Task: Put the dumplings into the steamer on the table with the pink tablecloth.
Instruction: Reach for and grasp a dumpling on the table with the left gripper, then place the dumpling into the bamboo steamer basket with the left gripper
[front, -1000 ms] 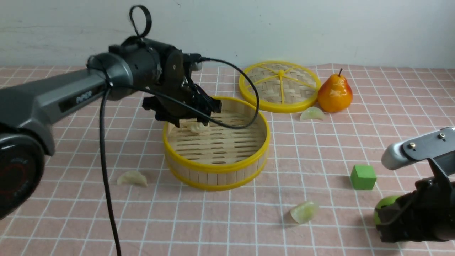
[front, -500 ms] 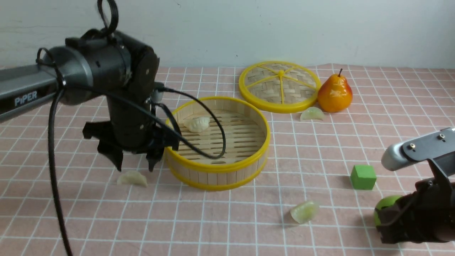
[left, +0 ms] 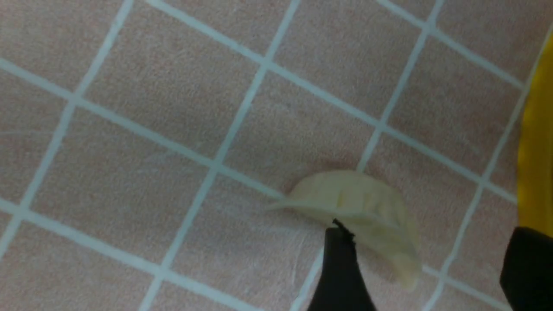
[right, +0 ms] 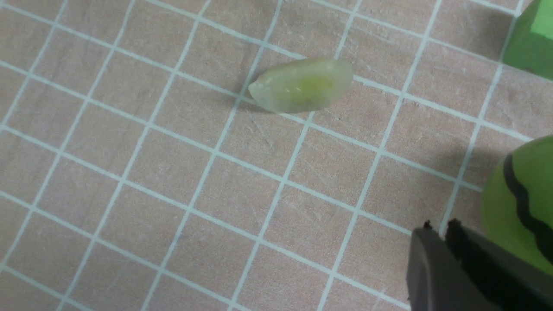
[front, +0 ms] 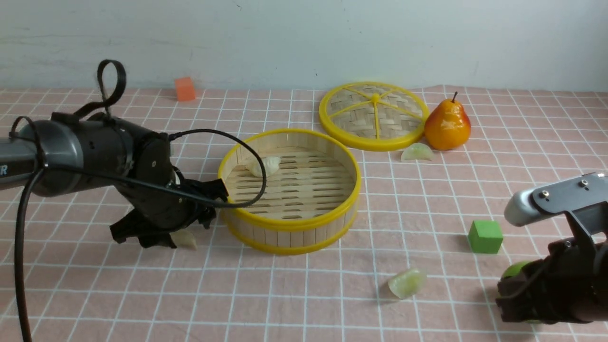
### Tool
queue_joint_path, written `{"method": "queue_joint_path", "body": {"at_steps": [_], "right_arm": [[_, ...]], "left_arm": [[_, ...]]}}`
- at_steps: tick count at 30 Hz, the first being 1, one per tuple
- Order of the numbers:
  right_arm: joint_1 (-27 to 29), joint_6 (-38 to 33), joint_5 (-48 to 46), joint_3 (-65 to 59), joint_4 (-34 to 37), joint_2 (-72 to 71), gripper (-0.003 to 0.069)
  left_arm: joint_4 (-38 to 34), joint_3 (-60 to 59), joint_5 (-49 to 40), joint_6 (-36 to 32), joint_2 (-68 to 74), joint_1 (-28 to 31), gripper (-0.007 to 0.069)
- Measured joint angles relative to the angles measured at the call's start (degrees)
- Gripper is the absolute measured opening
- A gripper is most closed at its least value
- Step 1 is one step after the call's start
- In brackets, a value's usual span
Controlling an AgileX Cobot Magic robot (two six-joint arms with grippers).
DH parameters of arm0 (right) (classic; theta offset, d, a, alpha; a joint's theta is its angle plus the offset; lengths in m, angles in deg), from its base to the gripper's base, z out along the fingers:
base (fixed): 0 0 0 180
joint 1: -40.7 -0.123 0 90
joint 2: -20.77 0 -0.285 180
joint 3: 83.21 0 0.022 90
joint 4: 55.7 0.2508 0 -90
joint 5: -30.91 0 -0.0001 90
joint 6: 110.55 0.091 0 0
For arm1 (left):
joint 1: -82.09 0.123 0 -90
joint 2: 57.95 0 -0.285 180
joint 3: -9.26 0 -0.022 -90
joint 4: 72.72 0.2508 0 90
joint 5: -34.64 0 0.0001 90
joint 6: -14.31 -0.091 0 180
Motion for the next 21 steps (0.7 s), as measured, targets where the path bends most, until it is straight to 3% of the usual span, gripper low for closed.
{"method": "queue_joint_path", "body": {"at_steps": [4,8,10,11,13,17,21], "right_arm": [[0.0,0.0,0.1,0.0,1.0,0.4,0.0059],[0.0,0.0,0.1,0.0,1.0,0.4,0.0063],[0.0,0.0,0.2,0.0,1.0,0.5,0.0064],[0.0,0.0,0.2,0.0,1.0,0.5,0.0065],[0.0,0.0,0.2,0.0,1.0,0.5,0.0069],[0.0,-0.1,0.2,0.0,1.0,0.5,0.0071],[0.0,-0.2,0.7,0.0,1.0,0.8,0.0073]], "left_arm": [[6.0,0.0,0.4,4.7,2.0,0.0,0.0457],[8.9,0.2,0.1,5.3,3.7,0.0,0.0412],[9.8,0.4,0.1,4.0,3.9,0.0,0.0323],[9.9,0.4,0.0,2.9,3.9,0.0,0.0244],[9.7,0.4,0.0,0.9,3.5,0.0,0.0169],[7.3,0.6,-1.1,-3.5,0.1,-0.1,0.0177],[0.9,5.3,-2.6,-14.8,-5.4,-1.8,0.0177]]}}
